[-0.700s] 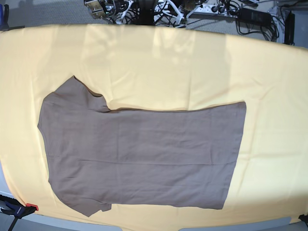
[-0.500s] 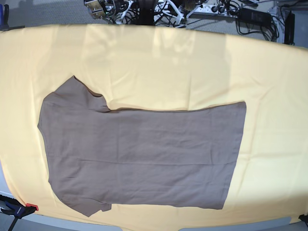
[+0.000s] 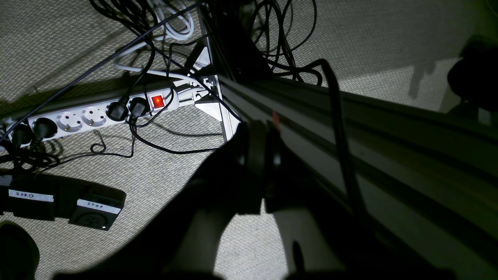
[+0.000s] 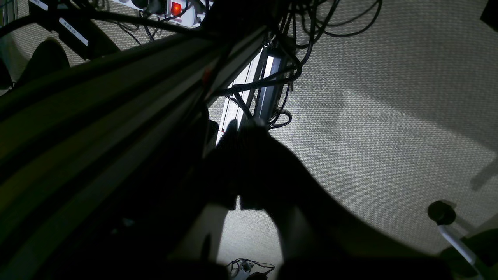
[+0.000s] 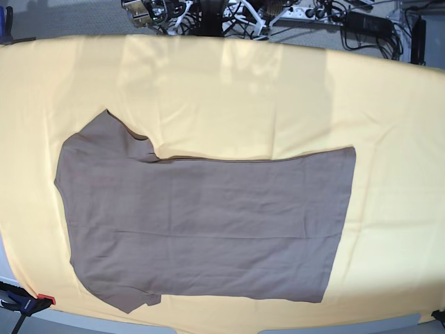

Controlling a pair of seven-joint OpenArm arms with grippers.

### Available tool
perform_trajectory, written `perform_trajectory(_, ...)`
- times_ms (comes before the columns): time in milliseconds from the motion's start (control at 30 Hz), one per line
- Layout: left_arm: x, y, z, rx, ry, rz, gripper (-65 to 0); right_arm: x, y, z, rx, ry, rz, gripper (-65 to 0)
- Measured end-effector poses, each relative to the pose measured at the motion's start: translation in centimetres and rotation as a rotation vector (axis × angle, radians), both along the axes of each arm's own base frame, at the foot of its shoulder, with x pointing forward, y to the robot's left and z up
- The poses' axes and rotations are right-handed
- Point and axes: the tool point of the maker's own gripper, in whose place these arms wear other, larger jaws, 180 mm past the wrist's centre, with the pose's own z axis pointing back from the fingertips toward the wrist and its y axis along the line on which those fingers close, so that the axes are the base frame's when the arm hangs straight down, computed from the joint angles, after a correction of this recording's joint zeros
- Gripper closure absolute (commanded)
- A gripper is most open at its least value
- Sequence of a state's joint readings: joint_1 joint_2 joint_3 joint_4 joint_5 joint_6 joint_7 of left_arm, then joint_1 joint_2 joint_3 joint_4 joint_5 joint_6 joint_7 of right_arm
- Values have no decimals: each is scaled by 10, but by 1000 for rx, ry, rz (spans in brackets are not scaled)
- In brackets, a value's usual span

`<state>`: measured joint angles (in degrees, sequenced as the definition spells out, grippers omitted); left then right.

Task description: Fold the T-shirt properly

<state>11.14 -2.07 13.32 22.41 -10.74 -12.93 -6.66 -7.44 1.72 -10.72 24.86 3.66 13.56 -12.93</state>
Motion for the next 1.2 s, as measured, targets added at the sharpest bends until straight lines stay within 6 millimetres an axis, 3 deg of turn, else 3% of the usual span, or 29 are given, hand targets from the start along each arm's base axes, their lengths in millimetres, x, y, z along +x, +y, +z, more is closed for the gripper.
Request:
perform_trajectory(367,0,0,0,0,1,0,0,0,0,0,0,0,0,0)
perform_trajectory(467,-13,1,-4,20,79,-31,0,-8,-2,0,-14,42,31,0)
perform_trajectory(667,-38,-1,1,60,108,-125,0,-46,-3,4,34,142,197,0)
perform_trajectory(867,-89,4,20,35,121,-214,0,-103,-36,14,29,214,243,0)
perform_trajectory(1033,-130,17,46,34,132,-300,0,-136,-46,37,72,189,274,0)
perform_trajectory(1200,-137,26,79,65,118,-376,0,-163,-69,77,75,158,336,0)
